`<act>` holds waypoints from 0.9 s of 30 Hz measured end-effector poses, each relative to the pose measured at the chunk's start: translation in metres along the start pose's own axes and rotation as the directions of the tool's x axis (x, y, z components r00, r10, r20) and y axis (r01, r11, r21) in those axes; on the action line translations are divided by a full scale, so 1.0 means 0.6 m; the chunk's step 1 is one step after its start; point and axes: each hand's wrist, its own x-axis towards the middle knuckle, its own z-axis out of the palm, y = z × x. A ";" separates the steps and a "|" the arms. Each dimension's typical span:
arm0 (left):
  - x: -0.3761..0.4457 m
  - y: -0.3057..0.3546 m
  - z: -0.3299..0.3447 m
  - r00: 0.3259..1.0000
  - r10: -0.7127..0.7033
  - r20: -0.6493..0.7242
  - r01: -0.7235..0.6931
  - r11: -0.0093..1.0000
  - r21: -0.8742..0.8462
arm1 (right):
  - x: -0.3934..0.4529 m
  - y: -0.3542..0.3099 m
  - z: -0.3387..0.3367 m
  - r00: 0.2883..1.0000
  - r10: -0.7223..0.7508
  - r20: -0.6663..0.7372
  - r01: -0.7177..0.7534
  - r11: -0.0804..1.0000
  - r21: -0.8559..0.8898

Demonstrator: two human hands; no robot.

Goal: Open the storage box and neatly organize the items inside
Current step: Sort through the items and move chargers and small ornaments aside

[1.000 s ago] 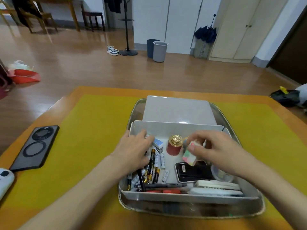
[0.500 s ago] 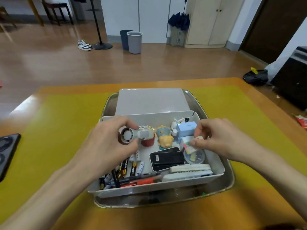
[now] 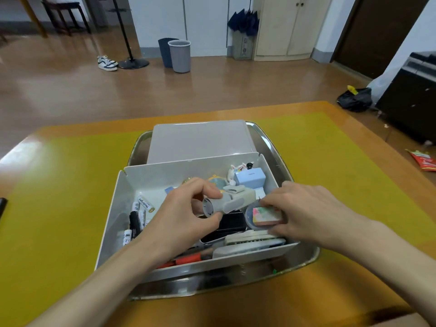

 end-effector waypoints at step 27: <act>0.013 -0.003 -0.046 0.946 0.154 0.285 -0.224 0.946 0.234 | 0.066 -0.006 -0.011 0.981 0.127 -0.147 -0.081 0.955 0.284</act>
